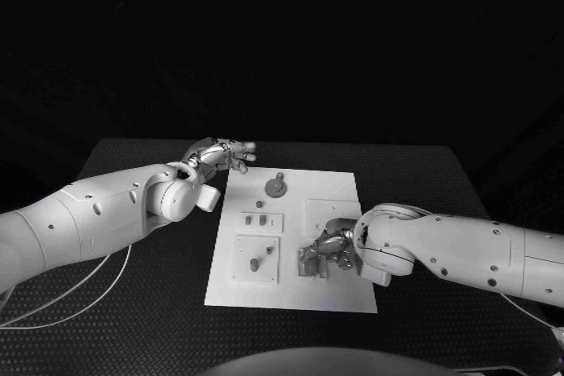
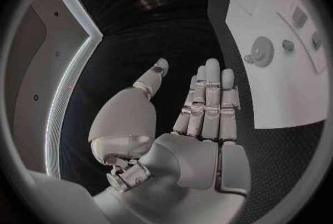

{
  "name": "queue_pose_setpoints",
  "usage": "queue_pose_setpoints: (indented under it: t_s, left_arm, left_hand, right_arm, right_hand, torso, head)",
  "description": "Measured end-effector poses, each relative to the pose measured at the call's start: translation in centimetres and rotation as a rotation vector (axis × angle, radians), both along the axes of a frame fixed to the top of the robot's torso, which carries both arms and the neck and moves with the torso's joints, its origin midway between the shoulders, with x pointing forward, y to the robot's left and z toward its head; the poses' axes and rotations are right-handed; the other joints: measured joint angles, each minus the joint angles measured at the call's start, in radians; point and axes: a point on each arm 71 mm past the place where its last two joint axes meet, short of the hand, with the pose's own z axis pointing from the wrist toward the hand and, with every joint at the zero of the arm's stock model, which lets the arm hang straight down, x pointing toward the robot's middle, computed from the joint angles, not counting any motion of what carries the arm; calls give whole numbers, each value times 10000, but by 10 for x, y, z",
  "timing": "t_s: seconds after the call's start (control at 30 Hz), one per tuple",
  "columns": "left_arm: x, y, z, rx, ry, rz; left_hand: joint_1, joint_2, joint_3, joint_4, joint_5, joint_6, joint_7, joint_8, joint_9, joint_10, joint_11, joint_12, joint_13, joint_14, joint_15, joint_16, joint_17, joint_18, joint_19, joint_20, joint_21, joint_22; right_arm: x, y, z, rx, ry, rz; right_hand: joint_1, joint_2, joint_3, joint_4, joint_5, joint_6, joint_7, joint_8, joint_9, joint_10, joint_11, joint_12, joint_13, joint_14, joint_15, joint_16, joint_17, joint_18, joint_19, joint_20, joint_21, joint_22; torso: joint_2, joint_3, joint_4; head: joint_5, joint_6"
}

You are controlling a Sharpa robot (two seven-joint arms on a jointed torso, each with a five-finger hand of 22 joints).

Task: Assemble the parts on the task board

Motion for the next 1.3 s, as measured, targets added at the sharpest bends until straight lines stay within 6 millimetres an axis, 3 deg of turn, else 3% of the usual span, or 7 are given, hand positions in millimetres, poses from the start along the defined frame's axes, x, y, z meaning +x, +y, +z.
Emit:
queue_pose_setpoints:
  t_s: [0.27, 0.37, 0.83, 1.1, 1.3]
  left_arm:
    - [0, 0, 0, 8, 7, 1]
    - [0, 0, 0, 9, 11, -6]
    - [0, 0, 0, 17, 31, -29]
    - [0, 0, 0, 22, 35, -34]
    - [0, 0, 0, 25, 36, -44]
  left_hand:
    - [0, 0, 0, 0, 0, -30, -31, 0, 0, 0, 0, 0, 0, 0, 0, 0, 13, 32, 0, 0, 0, 13]
    - [0, 0, 0, 0, 0, -30, -30, 0, 0, 0, 0, 0, 0, 0, 0, 0, 13, 101, -1, 1, 0, 12]
    - [1, 1, 0, 0, 0, -66, 5, 0, 0, 1, -3, 0, 0, 0, 0, 0, 21, 95, 24, -23, 0, 19]
    - [-34, 36, 0, 0, 0, -66, 5, 0, 0, 1, -4, 0, 0, 0, 0, 0, 20, 85, 22, -22, -39, 19]
    - [-36, 37, 0, 0, 0, -66, 5, 0, 0, 1, -5, 0, 0, 0, 0, 0, 27, 25, 22, -21, -39, 21]
  right_arm:
    - [0, 0, -1, -6, 1, 15]
    - [0, 0, -1, -11, -5, 28]
    - [0, 1, -1, -23, -37, 90]
    - [0, 1, -1, -40, -51, 124]
    - [0, 1, 0, -53, -53, 167]
  right_hand:
    - [17, -355, 4, 86, 1, -28, 27, -10, 9, -148, 73, -108, -30, -2, 0, -44, 30, 29, -42, -34, 0, 0]
    - [18, -356, 31, 113, 1, -35, 33, -38, 12, -171, 49, -108, -30, -2, 1, -44, 30, 33, -42, -34, 0, 0]
    - [57, -395, 14, 130, 1, -35, 31, -37, 13, -185, 40, -144, -29, -12, 13, -43, 50, 76, -55, -21, -1, 0]
    - [-76, -871, -174, 417, 1, -102, 64, -34, 49, -311, 60, -220, -27, -14, 16, -100, 100, 80, -57, -21, -7, 0]
    - [-444, -441, -1423, -44, 1, -224, 80, -24, 168, -447, 62, -268, 42, -138, -9, -100, 173, 81, -252, -109, 41, 0]
  torso:
    - [0, 6, -2]
    - [0, 6, -2]
    - [2, 6, -7]
    - [3, 5, -6]
    - [3, 2, -5]
  head:
    - [25, -12]
    - [31, -16]
    - [39, -20]
    - [44, -49]
    - [44, -59]
